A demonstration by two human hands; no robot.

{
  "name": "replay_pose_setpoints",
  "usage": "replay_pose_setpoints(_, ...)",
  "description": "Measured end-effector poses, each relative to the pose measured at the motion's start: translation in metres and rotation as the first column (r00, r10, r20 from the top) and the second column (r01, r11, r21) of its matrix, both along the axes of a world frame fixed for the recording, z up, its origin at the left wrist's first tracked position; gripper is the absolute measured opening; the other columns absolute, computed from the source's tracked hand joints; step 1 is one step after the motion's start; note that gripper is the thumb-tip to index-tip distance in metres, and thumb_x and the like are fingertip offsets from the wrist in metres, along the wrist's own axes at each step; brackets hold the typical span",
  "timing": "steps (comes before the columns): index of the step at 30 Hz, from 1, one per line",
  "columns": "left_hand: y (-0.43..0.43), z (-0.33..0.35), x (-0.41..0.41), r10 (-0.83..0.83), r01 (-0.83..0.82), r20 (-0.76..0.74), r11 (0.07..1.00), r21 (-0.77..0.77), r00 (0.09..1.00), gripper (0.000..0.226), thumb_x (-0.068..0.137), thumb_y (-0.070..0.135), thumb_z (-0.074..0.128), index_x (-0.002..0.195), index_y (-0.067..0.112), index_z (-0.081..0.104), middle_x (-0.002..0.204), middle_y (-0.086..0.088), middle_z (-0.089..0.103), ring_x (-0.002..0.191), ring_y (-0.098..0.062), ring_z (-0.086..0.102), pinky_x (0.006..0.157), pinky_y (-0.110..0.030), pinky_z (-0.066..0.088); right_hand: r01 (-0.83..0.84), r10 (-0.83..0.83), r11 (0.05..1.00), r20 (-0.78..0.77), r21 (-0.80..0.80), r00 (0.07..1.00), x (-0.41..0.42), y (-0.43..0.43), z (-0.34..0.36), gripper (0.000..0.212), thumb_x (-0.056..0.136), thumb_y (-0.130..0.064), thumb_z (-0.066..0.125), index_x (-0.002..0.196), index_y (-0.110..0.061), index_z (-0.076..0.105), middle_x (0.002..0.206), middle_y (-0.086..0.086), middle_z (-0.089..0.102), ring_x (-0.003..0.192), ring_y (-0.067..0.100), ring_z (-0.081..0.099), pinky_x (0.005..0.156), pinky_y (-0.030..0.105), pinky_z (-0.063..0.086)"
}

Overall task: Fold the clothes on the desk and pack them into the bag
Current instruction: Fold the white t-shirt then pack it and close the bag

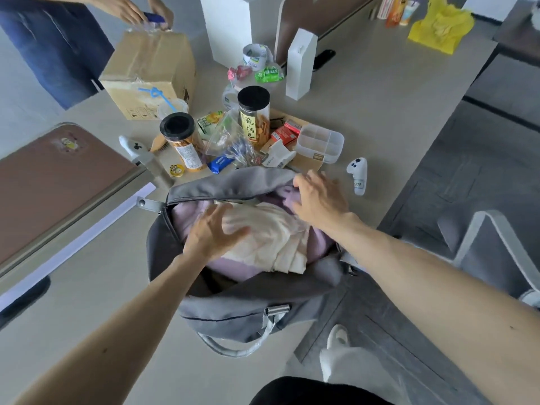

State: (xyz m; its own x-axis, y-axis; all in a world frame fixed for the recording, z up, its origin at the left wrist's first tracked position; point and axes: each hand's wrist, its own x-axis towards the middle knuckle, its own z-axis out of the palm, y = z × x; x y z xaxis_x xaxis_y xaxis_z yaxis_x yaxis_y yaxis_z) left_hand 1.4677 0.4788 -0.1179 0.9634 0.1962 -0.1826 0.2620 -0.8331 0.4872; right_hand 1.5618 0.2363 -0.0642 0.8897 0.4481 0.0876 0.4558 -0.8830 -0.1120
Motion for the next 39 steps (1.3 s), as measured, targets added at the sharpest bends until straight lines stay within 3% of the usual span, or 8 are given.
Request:
replay_pose_setpoints(5,0.030,0.017,-0.064,0.322,-0.279,-0.114,0.917,0.284,0.940,0.049,0.079,0.065,0.065,0.113,0.030,0.056,0.113,-0.003,0.048,0.117,-0.031,0.049,0.095,-0.048,0.037,-0.003,-0.032,0.958,-0.119,-0.286,0.992,0.034,0.002,-0.005,0.070,0.077,-0.035,0.077,0.130,-0.013,0.038,0.129,0.017,0.045,0.118,0.037,0.048,0.093,0.048,0.044)
replay_pose_setpoints(9,0.012,0.016,-0.097,0.043,0.069,-0.372,0.956,0.285,0.927,0.036,0.088,0.069,0.050,0.110,0.044,0.063,0.117,0.012,0.057,0.117,-0.026,0.046,0.094,-0.045,0.032,-0.103,0.091,0.978,-0.073,-0.182,0.993,0.035,0.012,-0.009,0.030,0.096,-0.028,0.058,0.117,-0.009,0.048,0.115,0.017,0.059,0.106,0.037,0.061,0.079,0.041,0.048)
replay_pose_setpoints(11,-0.001,0.022,-0.093,-0.057,0.261,-0.580,0.925,0.275,0.812,0.048,0.092,0.075,0.033,0.116,0.047,0.064,0.120,0.018,0.061,0.117,-0.023,0.042,0.094,-0.047,0.027,-0.140,0.128,0.968,-0.074,-0.207,0.989,0.038,0.013,-0.007,0.025,0.098,-0.026,0.054,0.115,-0.008,0.051,0.113,0.017,0.063,0.107,0.038,0.062,0.078,0.040,0.048)
replay_pose_setpoints(17,-0.024,0.034,-0.089,-0.053,0.418,-0.792,0.870,0.262,0.608,0.079,0.083,0.087,0.022,0.113,0.031,0.070,0.107,0.010,0.064,0.105,-0.021,0.042,0.095,-0.048,0.022,-0.148,0.113,0.981,-0.252,-0.123,0.961,0.056,0.009,0.004,0.025,0.096,-0.013,0.054,0.118,-0.002,0.057,0.119,0.023,0.062,0.111,0.039,0.060,0.084,0.037,0.046)
replay_pose_setpoints(21,-0.020,0.063,-0.083,-0.050,0.298,-0.554,0.881,0.368,0.831,0.054,0.082,0.078,0.051,0.079,0.025,0.056,0.085,0.009,0.053,0.099,-0.022,0.052,0.085,-0.043,0.035,-0.130,0.139,0.990,-0.405,0.050,0.904,0.078,-0.003,0.013,0.028,0.097,-0.005,0.047,0.122,0.007,0.053,0.127,0.028,0.057,0.116,0.041,0.056,0.084,0.038,0.043)
replay_pose_setpoints(26,-0.009,0.104,-0.074,-0.152,0.179,-0.121,0.948,0.261,0.981,0.034,0.089,0.052,0.067,0.081,0.019,0.061,0.075,0.012,0.043,0.083,-0.020,0.055,0.072,-0.032,0.039,-0.148,0.215,0.975,-0.517,0.168,0.828,0.083,0.003,0.032,0.025,0.102,-0.010,0.038,0.103,0.002,0.060,0.112,0.026,0.059,0.106,0.038,0.057,0.076,0.033,0.036)
replay_pose_setpoints(30,-0.006,0.133,-0.070,-0.158,0.107,0.226,0.969,0.222,0.961,0.044,0.085,0.060,0.058,0.067,0.023,0.040,0.069,0.016,0.035,0.063,-0.014,0.040,0.055,-0.023,0.026,-0.016,0.219,0.930,-0.516,0.368,0.828,0.086,0.008,0.045,0.039,0.104,-0.017,0.036,0.066,-0.014,0.040,0.082,0.012,0.047,0.085,0.026,0.048,0.068,0.031,0.029)
replay_pose_setpoints(39,-0.015,0.130,-0.044,-0.022,-0.072,0.486,0.982,0.174,0.873,0.037,0.087,0.025,0.075,0.067,0.009,0.047,0.078,-0.001,0.039,0.063,-0.017,0.034,0.059,-0.027,0.023,0.043,0.362,0.750,-0.465,0.660,0.808,0.050,0.052,0.056,0.032,0.106,-0.022,0.038,0.083,-0.009,0.054,0.091,0.012,0.055,0.089,0.022,0.050,0.074,0.029,0.031)
